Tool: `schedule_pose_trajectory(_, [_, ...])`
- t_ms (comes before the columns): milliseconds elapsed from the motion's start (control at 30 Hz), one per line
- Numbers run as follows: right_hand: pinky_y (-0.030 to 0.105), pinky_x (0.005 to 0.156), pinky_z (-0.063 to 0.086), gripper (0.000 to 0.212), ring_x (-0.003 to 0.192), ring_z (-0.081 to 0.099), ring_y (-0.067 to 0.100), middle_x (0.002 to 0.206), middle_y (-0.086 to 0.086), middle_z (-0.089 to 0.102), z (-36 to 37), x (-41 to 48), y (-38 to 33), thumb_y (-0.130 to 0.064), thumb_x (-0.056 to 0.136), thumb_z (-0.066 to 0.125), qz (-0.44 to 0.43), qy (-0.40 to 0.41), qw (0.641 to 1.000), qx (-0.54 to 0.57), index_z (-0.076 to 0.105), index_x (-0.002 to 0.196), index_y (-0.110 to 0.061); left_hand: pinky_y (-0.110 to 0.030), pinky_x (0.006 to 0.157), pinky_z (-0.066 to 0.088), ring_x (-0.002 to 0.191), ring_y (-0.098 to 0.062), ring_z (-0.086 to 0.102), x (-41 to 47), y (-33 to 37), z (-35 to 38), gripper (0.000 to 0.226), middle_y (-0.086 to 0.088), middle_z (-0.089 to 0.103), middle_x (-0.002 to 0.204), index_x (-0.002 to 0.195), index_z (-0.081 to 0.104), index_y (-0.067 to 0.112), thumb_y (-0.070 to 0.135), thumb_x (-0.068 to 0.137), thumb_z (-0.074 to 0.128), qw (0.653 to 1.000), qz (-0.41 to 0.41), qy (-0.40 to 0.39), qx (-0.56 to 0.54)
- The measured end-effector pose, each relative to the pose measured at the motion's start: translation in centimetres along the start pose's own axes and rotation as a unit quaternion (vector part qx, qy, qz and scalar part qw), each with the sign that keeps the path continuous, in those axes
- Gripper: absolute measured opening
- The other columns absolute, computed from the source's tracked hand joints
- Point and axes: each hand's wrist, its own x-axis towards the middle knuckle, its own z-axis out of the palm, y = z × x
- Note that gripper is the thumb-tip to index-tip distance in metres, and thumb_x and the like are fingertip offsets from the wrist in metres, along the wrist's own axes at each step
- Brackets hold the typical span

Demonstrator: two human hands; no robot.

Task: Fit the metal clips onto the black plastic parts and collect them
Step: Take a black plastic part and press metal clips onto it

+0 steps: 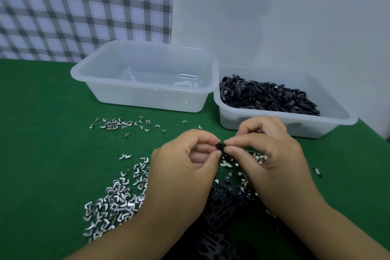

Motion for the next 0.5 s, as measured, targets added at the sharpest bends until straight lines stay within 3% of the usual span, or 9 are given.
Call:
schedule_pose_trajectory(200, [0.018, 0.079, 0.042, 0.014, 0.093, 0.055, 0.012, 0.089, -0.017, 0.058, -0.4, 0.28, 0.11, -0.017, 0.079, 0.07, 0.043, -0.092, 0.991, 0.082, 0.074, 0.09, -0.025, -0.009, 0.057, 0.05, 0.06, 0.001, 0.066, -0.03, 0.04, 0.03, 0.03, 0.015, 0.069, 0.072, 0.08, 0.068, 0.034, 0.004, 0.075, 0.074, 0.999, 0.02, 0.001, 0.032])
schedule_pose_trajectory(333, [0.013, 0.075, 0.039, 0.014, 0.089, 0.056, 0.011, 0.086, -0.017, 0.058, -0.52, 0.39, -0.07, -0.026, 0.078, 0.062, 0.037, -0.103, 0.991, 0.071, 0.073, 0.087, -0.024, -0.009, 0.058, 0.05, 0.06, -0.001, 0.066, -0.21, 0.03, 0.06, 0.033, 0.017, 0.068, 0.072, 0.081, 0.067, 0.036, 0.005, 0.075, 0.074, 0.998, 0.03, 0.007, 0.05])
schedule_pose_trajectory(500, [0.01, 0.076, 0.036, 0.012, 0.088, 0.053, 0.014, 0.085, -0.01, 0.058, -0.23, 0.34, -0.22, -0.021, 0.08, 0.061, -0.002, -0.093, 0.996, 0.012, 0.072, 0.084, -0.017, -0.01, 0.057, 0.05, 0.059, -0.001, 0.065, -0.17, -0.04, -0.02, 0.031, 0.017, 0.068, 0.07, 0.079, 0.068, 0.035, 0.005, 0.074, 0.075, 0.998, 0.031, 0.015, 0.054])
